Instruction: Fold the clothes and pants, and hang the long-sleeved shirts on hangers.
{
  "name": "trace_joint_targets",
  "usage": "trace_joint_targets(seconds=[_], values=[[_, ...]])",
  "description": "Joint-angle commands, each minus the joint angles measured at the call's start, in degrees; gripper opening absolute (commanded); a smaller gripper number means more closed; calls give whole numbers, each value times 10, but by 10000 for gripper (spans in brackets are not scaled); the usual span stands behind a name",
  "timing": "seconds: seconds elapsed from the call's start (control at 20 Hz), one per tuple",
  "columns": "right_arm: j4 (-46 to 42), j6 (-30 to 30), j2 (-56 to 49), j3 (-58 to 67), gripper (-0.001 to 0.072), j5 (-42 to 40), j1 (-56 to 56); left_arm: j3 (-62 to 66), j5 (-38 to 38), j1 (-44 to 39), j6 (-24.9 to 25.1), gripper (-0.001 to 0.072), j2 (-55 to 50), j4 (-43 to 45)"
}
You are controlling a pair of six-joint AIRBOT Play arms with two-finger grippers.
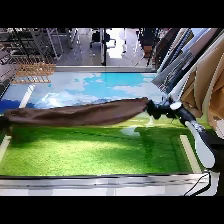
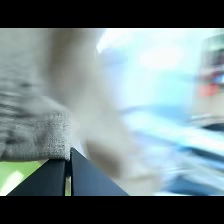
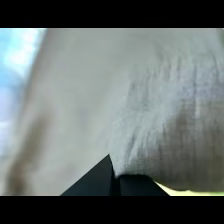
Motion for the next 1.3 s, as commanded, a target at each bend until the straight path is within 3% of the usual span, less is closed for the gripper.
trace_joint_targets(seconds=[0.0,0.1,0.25,0.6,0.75,1.0,1.2,1.25], values=[[-24,-72,9,153,14,70,-10,95,-65,14,55,2,1,-182],[-103,-82,10,202,13,179,-22,110,-103,28,61,2,0,-136],[-187,-97,9,172,13,318,-24,106,-188,35,76,2,-8,96],[-246,-157,10,17,13,472,-23,-35,-214,35,70,2,-8,400],[-310,-158,19,-34,13,487,-23,-98,-231,34,100,3,-7,420],[-425,-145,60,-73,13,471,-28,-130,-233,23,122,4,3,379],[-437,-151,67,-75,16,469,-35,-130,-226,11,116,7,29,358],[-433,-161,67,-77,37,474,-35,-130,-226,9,109,40,34,358]])
